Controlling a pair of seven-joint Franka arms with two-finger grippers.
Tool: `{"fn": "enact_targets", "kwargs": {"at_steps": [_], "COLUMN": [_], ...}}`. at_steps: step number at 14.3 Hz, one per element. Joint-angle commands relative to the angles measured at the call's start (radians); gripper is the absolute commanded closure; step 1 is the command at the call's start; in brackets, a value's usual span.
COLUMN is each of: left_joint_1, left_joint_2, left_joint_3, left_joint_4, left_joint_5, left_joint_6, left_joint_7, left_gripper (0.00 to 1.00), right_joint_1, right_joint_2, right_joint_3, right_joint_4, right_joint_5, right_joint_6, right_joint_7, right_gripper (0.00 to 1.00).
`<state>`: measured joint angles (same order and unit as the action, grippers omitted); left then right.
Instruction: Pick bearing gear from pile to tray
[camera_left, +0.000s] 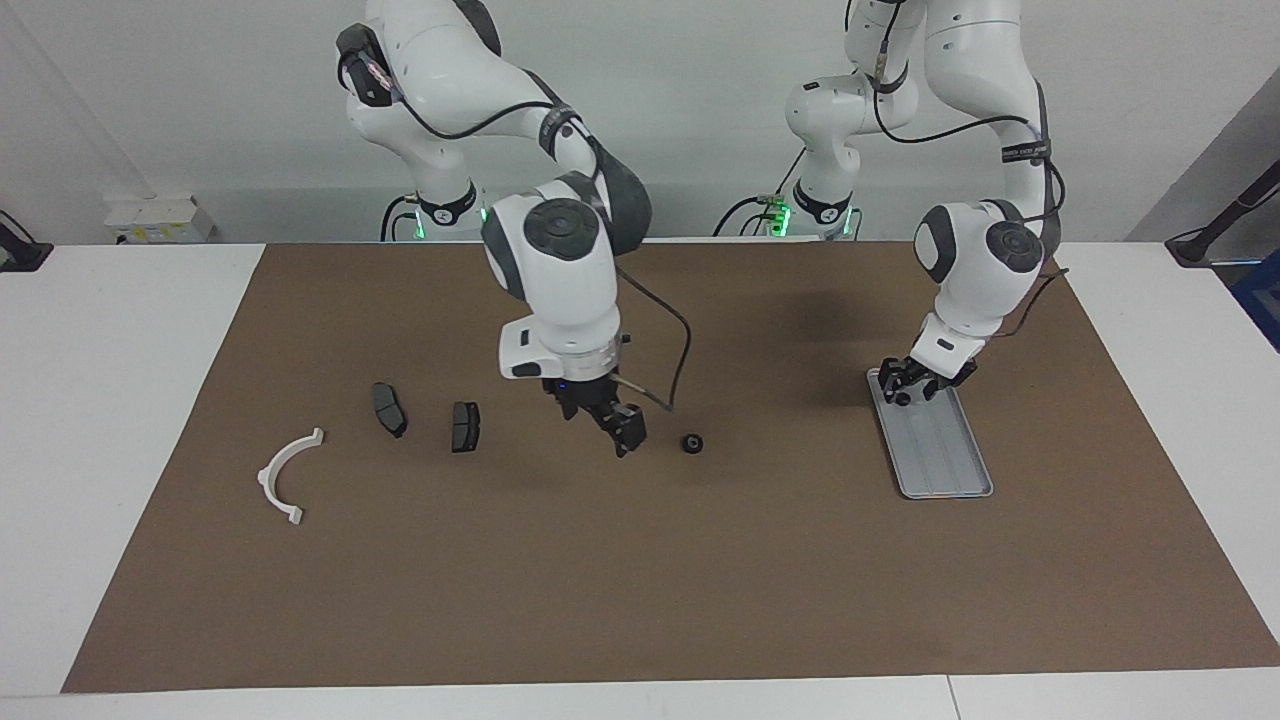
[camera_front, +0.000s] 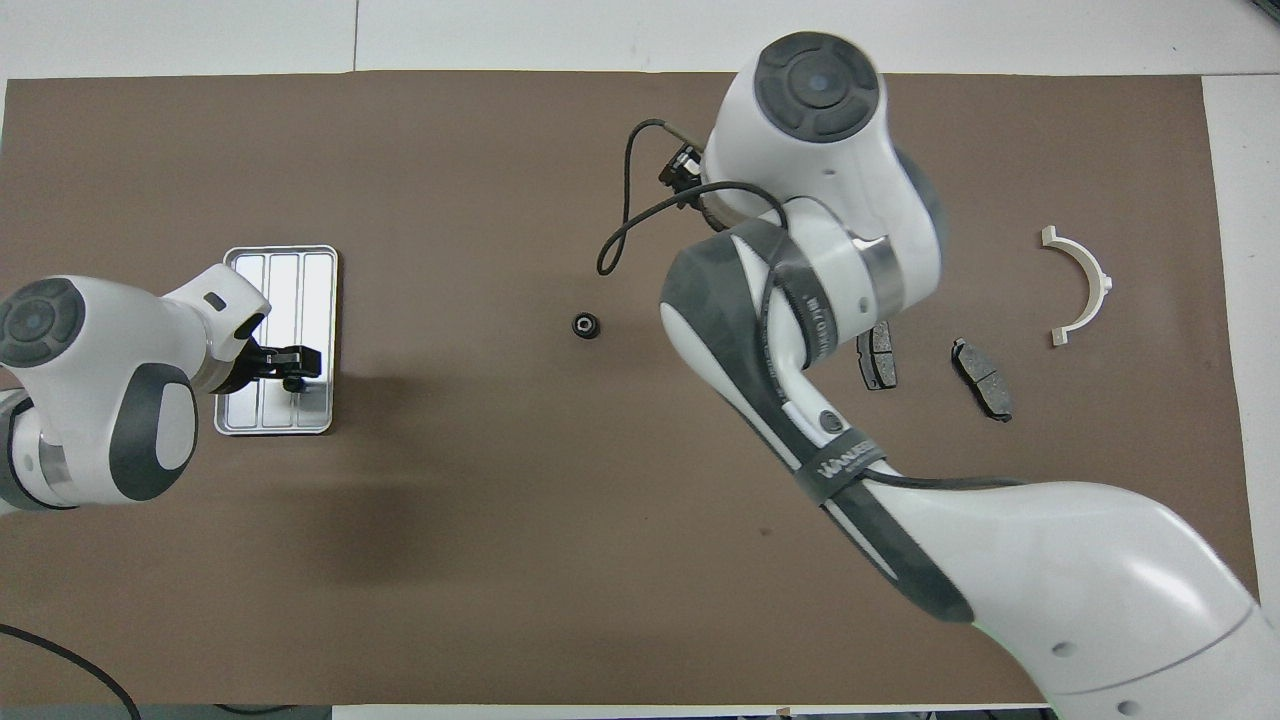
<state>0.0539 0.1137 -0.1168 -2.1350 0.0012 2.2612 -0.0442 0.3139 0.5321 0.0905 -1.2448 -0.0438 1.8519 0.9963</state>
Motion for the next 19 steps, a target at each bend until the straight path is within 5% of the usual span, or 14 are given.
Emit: {"fn": "enact_targets", "kwargs": {"at_steps": [1,5,9,11,16,19], "left_joint_1": [-0.141,-0.366,-0.517,-0.551,-0.557,-0.548], "left_joint_2": [0.044,0.102,0.3,0.371,0.379,0.379], "left_joint_3": [0.012,0.012,0.014,0.012,0.011,0.011], "left_joint_4": [0.235,0.371,0.585,0.596,0.526,0.474], "left_joint_5": [0.002,0.063,0.08,0.115,0.108,0.108], "left_joint_6": [-0.187,-0.205,-0.299,-0.267,-0.105,-0.022], "left_joint_7": [-0.211,-0.515,-0.676,-0.738,-0.779,-0.784], "left_gripper": [0.0,0.0,0.0,0.0,0.0,0.0], "right_joint_1": [-0.123,-0.266,-0.317,-0.323,-0.351,-0.349], "right_joint_2": [-0.04,-0.058,-0.075,-0.08,-0.096,-0.275], "right_joint_3": [0.017,0.015,0.015,0.015,0.009,0.009], "right_joint_4": [-0.03,-0.033,-0.051,-0.059,-0.067,-0.232], "right_joint_5": [0.016,0.015,0.005,0.007,0.007,0.009], "right_joint_6": [-0.049,-0.089,-0.094,-0.094,-0.091,-0.062], "right_joint_7": [-0.389,-0.752,-0.78,-0.783,-0.812,-0.814], "right_gripper": [0.0,0.0,0.0,0.0,0.0,0.0]}}
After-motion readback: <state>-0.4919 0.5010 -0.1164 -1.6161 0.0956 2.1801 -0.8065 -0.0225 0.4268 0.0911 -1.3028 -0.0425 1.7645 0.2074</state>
